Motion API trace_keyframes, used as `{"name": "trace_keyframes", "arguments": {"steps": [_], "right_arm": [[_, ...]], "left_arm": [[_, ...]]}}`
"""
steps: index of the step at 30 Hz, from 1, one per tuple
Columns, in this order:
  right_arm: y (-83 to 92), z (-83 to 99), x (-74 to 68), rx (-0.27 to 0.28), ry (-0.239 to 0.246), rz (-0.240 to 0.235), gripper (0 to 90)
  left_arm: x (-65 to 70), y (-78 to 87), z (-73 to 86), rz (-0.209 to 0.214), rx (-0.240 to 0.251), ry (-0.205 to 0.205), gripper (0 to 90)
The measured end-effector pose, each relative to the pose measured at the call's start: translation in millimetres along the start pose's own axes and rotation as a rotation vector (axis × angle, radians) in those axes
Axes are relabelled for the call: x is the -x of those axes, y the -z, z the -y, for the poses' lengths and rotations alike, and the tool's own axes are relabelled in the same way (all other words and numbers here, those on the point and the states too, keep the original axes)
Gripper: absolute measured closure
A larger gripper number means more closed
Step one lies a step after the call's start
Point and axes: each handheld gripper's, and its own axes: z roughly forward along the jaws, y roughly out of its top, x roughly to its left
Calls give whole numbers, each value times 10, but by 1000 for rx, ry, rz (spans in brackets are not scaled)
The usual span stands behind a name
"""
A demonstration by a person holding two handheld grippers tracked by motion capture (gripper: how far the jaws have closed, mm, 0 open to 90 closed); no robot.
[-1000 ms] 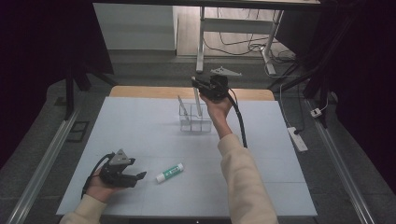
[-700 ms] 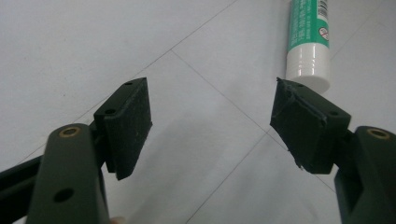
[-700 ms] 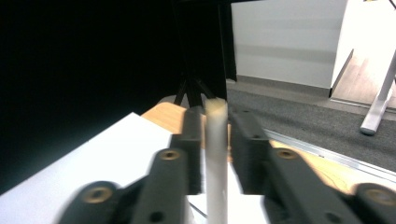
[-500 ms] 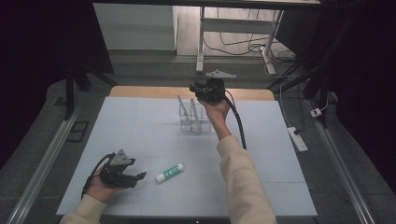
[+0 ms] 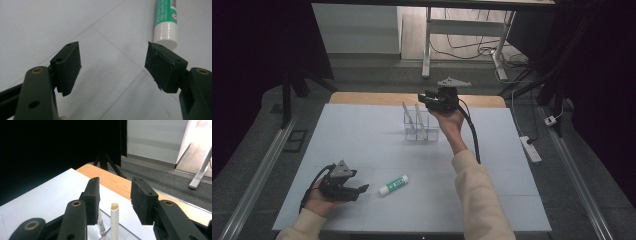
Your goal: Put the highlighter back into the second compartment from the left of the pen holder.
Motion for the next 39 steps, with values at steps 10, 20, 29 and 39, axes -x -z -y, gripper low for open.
{"name": "trace_keyframes", "arguments": {"steps": [10,20,29,39], "right_arm": [[195,112,7,-13,16,-22,573],[468,342,15,-54,33,-39,558],[779,621,39,-97,41,-44,549],[1088,868,68,-138,43,-38,534]], "left_arm": [[-3,1,0,-3,0,0,287],[-1,7,-1,-6,1,-1,288],[-2,5,-2,-9,0,0,287],[-4,6,-7,-10,1,-4,287]]}}
